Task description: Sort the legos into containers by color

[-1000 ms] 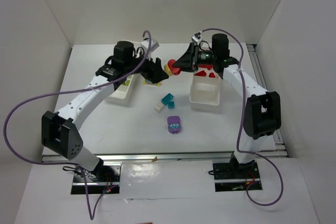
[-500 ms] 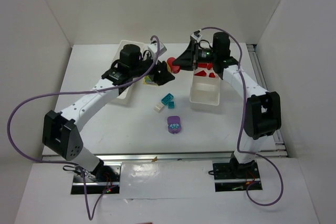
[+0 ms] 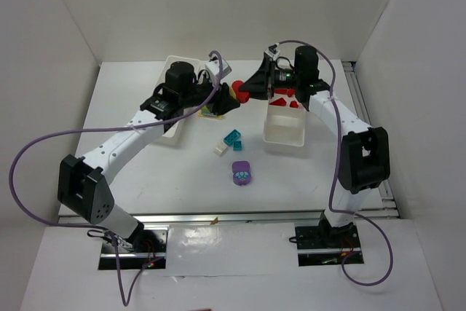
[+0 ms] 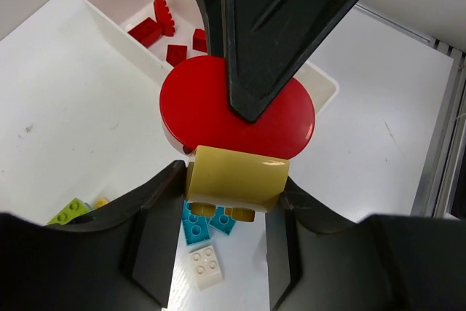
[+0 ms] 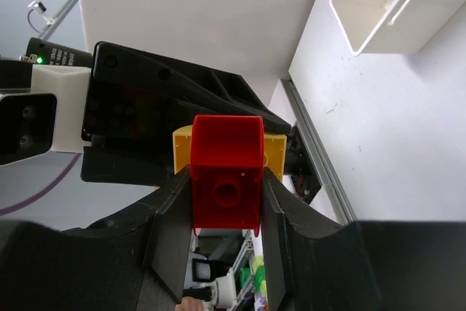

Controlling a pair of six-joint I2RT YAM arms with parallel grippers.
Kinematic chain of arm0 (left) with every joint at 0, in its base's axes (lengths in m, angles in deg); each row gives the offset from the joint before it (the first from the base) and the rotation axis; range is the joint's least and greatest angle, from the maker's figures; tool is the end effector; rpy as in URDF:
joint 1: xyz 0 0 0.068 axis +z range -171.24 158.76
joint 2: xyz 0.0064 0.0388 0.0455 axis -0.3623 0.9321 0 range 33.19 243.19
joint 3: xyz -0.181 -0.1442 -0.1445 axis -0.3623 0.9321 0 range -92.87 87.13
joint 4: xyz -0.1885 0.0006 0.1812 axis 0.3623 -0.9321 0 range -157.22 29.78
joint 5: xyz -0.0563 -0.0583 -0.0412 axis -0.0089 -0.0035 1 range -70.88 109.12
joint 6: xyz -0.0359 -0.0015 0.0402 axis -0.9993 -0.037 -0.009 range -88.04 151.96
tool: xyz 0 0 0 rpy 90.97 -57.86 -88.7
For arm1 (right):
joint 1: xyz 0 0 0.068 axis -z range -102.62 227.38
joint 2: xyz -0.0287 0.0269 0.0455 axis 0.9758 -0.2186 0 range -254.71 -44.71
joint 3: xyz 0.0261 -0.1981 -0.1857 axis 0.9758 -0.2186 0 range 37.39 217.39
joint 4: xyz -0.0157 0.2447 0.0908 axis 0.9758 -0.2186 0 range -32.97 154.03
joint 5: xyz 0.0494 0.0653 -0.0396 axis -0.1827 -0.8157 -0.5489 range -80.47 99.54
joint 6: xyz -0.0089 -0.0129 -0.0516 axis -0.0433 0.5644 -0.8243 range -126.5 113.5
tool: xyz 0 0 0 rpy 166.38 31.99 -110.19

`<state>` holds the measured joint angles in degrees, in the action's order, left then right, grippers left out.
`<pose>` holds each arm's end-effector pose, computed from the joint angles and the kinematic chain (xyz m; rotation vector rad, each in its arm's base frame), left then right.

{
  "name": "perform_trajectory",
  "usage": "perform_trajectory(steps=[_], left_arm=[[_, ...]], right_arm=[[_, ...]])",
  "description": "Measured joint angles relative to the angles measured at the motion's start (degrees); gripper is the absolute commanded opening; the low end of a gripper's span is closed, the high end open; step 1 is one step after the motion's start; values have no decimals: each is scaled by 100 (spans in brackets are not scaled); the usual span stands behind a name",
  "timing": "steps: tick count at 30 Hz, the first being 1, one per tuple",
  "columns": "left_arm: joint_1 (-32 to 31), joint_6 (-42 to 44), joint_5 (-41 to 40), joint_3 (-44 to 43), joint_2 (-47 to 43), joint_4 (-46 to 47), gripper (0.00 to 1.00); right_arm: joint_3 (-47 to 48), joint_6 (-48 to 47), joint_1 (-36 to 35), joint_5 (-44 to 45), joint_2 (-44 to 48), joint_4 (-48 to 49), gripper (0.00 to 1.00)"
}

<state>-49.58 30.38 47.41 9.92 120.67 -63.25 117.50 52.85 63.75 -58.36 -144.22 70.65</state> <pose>0.3111 -0.1871 0.3684 0.7717 1.6809 -0.8121 0.3809 0.1263 0.3299 -0.1981 2.0970 1.8852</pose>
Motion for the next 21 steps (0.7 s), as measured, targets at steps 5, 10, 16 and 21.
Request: perform_trajectory(steps=[5,10,16,21], left_arm=[[42,7,76,28,0,-111,0],[431,-170,400,199,-79,-103,0],[577,-214,651,264,-125,-247,0],[577,-367,756,264,-125,-518,0]], right_arm=[[0,-256,50,28,15,-380,19],[-4,-914,551,315,127,-809,19],[262,-1657,1051,1425,188,-1845,19],[986,-2457,761,3733,179,-2920,19]])
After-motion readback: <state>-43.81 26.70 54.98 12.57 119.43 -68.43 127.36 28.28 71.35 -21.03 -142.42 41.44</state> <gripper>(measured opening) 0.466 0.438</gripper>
